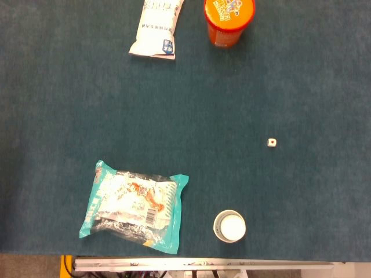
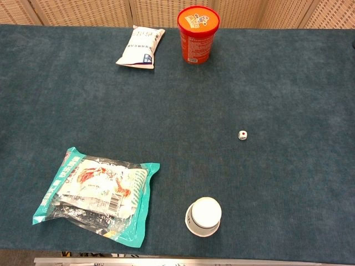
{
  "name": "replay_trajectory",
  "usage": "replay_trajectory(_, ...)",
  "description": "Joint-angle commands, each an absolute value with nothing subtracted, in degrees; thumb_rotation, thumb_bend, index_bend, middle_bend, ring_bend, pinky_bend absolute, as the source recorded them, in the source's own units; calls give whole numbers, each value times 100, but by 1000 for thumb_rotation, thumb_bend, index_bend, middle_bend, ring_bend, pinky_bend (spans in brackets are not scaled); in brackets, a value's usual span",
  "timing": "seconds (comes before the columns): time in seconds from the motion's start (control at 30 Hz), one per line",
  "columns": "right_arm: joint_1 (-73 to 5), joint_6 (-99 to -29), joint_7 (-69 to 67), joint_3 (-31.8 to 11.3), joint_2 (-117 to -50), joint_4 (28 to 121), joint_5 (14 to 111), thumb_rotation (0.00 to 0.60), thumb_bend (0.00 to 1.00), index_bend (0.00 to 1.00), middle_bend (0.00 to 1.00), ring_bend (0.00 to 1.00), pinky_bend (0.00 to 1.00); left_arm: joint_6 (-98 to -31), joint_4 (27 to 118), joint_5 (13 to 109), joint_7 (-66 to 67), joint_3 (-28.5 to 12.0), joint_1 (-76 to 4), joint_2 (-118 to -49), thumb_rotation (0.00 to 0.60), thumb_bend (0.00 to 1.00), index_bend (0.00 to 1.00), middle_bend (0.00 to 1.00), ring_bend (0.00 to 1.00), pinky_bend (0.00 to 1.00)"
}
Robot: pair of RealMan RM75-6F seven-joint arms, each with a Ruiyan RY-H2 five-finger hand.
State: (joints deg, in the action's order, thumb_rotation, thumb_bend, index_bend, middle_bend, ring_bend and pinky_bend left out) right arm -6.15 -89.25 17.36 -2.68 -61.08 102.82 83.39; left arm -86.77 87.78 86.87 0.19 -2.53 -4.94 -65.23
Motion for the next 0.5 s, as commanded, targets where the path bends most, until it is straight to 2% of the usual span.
replay_trajectory(0.03,-599,-8922,1726,-273,-6110,10283,8358,600,33,0,427,475,640,-8305,9642,7853,908,-481,-574,-6354,600,458,455,536,351,436)
replay_trajectory(0.2,-578,-8889,1718,-296,-6116,10284,8370,600,33,0,427,475,640,-8443,9439,8208,631,-330,-503,-6397,600,458,455,528,351,436)
replay_trajectory(0.5,-564,-8817,1642,-347,-6079,10275,8380,600,32,0,427,475,640,-8504,9064,8458,331,-297,-537,-6540,600,458,455,525,351,436)
